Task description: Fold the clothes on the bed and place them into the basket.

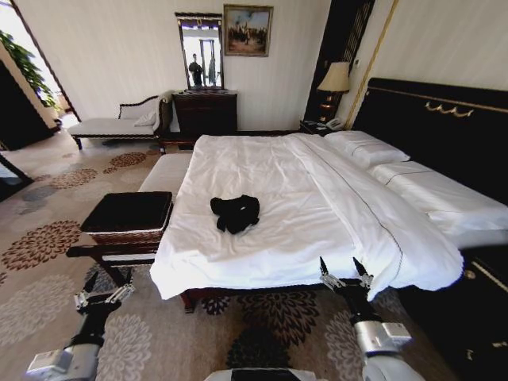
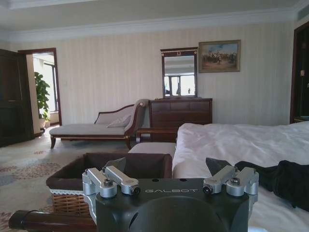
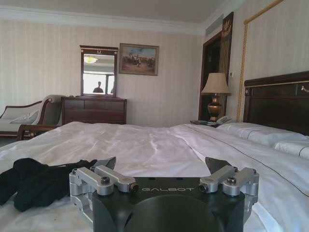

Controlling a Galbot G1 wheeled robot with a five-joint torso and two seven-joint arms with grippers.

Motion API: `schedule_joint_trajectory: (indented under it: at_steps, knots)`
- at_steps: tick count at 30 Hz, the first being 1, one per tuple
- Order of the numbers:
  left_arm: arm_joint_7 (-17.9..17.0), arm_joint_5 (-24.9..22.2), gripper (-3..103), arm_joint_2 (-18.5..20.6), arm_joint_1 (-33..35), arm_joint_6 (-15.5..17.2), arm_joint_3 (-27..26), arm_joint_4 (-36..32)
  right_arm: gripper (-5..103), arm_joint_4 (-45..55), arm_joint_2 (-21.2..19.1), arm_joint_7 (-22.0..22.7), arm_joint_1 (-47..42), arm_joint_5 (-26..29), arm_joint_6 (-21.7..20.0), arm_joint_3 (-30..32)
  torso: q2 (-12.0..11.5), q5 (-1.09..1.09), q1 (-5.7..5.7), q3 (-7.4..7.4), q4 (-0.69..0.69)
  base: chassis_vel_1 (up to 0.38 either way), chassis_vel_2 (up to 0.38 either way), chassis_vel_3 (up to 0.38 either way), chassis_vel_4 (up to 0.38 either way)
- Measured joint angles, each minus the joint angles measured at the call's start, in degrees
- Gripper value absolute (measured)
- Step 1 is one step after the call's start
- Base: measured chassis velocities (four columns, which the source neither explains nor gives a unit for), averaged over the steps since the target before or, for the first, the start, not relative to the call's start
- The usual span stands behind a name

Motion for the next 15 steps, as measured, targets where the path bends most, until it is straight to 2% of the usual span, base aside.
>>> schedule_joint_trajectory:
  at_steps: [8,15]
  knots:
    - [0.03,0.00,93,0.10,0.15,-0.15,0.02,0.46,100,-0.17,0.23,-0.01,-0.10,0.05,0.07,-0.16,0.01,0.00,0.00,-0.01,0.00,-0.113,0.084,0.110,-0.092]
    - [0.03,-0.05,93,0.17,-0.01,-0.16,0.01,0.77,100,-0.51,0.38,-0.03,0.02,-0.04,0.15,-0.47,0.01,0.00,0.00,0.00,0.01,-0.185,0.064,0.202,-0.064]
